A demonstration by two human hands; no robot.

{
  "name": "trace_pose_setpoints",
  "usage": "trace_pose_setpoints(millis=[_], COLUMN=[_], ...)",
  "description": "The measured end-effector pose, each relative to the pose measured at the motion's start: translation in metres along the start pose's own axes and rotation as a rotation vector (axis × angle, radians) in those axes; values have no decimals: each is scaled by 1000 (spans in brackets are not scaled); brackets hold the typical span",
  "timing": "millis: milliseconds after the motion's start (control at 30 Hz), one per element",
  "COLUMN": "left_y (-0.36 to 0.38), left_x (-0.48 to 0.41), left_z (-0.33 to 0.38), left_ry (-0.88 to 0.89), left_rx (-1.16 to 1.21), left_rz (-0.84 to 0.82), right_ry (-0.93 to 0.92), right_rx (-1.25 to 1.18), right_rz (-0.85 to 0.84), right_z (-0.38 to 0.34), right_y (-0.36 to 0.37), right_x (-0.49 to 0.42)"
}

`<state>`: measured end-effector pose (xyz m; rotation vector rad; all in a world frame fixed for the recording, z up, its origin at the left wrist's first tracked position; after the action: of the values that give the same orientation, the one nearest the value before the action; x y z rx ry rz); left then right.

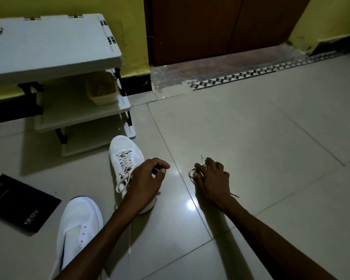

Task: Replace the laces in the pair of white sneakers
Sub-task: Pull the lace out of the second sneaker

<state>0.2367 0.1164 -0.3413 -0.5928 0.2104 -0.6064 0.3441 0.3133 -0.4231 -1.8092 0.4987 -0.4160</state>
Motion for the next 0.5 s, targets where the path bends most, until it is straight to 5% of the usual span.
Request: trace_pose_setpoints(millis=[100,300,500], left_y=[-1,0,2], left_x=[0,1,0], left_z=[-2,-3,-2], left_ry=[9,7,10], left_rx=[-12,-25,-25], left_rz=[3,-6,-4], right_ry=[1,152,64], right_rx=[-61,-1,-77], right_rz=[85,-156,-20], right_z=[10,14,9], right_y=[-1,3,-10], right_x=[-2,-4,-4])
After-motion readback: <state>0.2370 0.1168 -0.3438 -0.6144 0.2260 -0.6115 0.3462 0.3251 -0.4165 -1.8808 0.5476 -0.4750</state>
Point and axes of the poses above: each hand's wrist, its own x-axis away from the middle knuckle, its own y-axis out of the palm, z = x × y, the point moved 2 cm from there along -x, towards the middle knuckle, and after that the axes turned 7 degrees about -x, right-handed, at the moved point
